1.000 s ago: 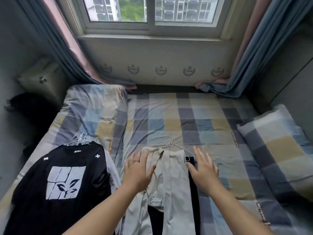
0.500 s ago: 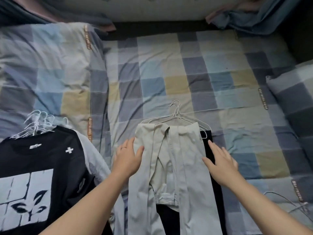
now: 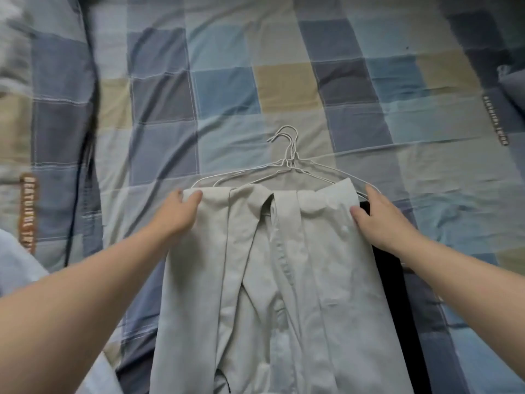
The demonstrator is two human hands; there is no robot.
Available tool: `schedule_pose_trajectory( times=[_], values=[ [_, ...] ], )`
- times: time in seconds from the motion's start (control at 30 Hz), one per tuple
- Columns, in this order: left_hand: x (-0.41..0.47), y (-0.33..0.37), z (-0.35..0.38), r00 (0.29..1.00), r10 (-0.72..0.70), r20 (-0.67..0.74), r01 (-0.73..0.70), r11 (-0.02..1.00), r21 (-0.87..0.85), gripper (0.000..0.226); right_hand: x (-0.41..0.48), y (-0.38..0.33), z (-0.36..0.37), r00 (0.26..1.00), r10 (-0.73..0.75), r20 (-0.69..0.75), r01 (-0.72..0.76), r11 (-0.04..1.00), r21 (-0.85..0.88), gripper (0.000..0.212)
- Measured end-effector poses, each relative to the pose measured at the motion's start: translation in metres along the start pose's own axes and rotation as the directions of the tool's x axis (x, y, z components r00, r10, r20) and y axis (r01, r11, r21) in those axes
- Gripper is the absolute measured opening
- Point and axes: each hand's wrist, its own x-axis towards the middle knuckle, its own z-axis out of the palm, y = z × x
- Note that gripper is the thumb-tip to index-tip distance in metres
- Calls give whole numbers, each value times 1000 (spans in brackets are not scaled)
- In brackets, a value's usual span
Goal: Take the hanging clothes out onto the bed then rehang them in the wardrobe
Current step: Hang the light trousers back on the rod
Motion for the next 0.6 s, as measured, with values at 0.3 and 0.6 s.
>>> schedule_pose_trajectory(
  times=[0.3,0.6],
  values=[
    [29,25,-1,974,-226,30,225,932,-286,76,28,-17,-5,948,309,77,-252,582,773,17],
    [-25,84,-34,942,-334,-14,296,851,-434,76,-9,-28,-93,904,373,209,-255,77,964,11]
  ],
)
